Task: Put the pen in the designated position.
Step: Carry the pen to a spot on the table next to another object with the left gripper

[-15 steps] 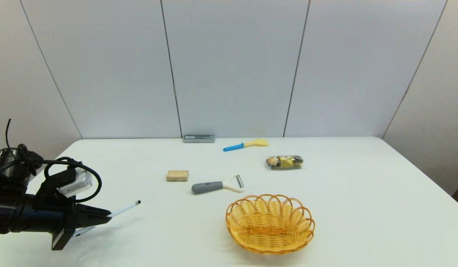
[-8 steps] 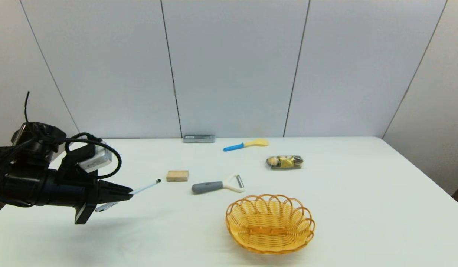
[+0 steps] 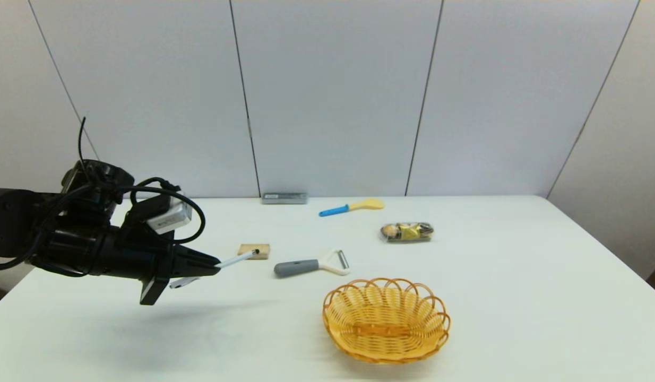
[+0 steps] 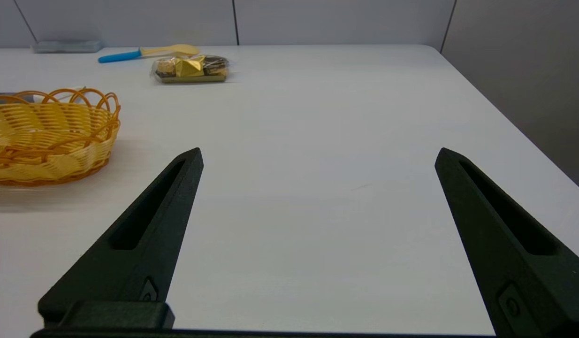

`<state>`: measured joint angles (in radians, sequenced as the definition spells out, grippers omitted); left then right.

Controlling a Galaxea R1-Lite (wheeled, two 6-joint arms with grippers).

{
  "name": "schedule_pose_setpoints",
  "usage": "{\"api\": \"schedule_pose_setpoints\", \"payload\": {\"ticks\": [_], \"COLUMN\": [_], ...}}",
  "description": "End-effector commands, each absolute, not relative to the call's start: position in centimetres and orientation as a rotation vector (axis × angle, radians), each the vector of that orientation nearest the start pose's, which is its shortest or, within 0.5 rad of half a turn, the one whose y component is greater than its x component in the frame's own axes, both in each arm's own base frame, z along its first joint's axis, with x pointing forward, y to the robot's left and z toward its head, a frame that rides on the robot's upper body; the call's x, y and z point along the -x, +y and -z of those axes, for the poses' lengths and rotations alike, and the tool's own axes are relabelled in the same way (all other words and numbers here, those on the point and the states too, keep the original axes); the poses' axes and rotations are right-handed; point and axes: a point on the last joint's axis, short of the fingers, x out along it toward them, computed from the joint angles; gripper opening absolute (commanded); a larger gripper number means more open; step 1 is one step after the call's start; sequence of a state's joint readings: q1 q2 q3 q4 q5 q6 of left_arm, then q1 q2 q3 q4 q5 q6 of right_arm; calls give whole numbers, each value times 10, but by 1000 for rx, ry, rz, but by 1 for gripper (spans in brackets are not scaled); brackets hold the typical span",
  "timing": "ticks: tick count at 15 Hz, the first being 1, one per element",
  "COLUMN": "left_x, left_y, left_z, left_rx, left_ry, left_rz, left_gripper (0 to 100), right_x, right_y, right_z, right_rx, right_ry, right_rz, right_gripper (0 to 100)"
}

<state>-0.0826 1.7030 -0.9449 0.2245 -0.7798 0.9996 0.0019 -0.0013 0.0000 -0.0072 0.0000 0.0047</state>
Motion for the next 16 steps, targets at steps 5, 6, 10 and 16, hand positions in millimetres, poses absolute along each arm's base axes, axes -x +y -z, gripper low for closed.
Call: {"api": "schedule_pose_setpoints", "payload": {"ticks": [5, 6, 10, 16], "left_x": [-276, -279, -291, -310], "left_y": [-75, -82, -116, -166], "left_z": [-152, -155, -163, -164], "left_rx": [-536, -536, -520, -530], "left_ry": [432, 425, 403, 410], "left_rz": [1277, 1290, 1348, 1380], "left_gripper": [0, 0, 0, 0], "right_x": [23, 23, 23, 23], "right_y": [0, 0, 0, 0], "right_z": [-76, -76, -76, -76], "right_rx": [-5, -5, -5, -5], "right_ry": [-6, -6, -6, -6], "right_rz": [-2, -3, -2, -2], "right_gripper": [100, 100, 100, 100]}}
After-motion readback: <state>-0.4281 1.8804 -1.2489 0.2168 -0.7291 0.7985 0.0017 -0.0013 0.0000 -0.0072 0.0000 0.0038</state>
